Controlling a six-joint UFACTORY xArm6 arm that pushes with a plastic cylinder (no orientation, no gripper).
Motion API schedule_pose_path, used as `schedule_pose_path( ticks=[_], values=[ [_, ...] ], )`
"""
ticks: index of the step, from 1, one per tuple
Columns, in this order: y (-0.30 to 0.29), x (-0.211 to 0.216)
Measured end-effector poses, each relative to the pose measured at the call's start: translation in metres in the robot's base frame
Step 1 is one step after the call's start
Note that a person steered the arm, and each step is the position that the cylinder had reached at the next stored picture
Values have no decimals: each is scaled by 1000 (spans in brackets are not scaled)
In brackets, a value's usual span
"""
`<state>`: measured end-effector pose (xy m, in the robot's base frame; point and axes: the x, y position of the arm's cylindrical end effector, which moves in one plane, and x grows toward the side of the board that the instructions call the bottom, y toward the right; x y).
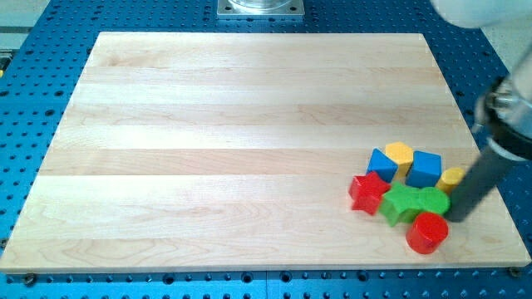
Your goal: Place the cube at the top right of the hexagon
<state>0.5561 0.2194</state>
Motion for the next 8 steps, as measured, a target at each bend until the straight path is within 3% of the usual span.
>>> schedule_pose_path(
  ticks=[4,5,6,7,8],
  values=[
    [-78,-146],
    [-74,-149],
    [-30,-189],
    [64,-172],
    [84,-120]
  ],
)
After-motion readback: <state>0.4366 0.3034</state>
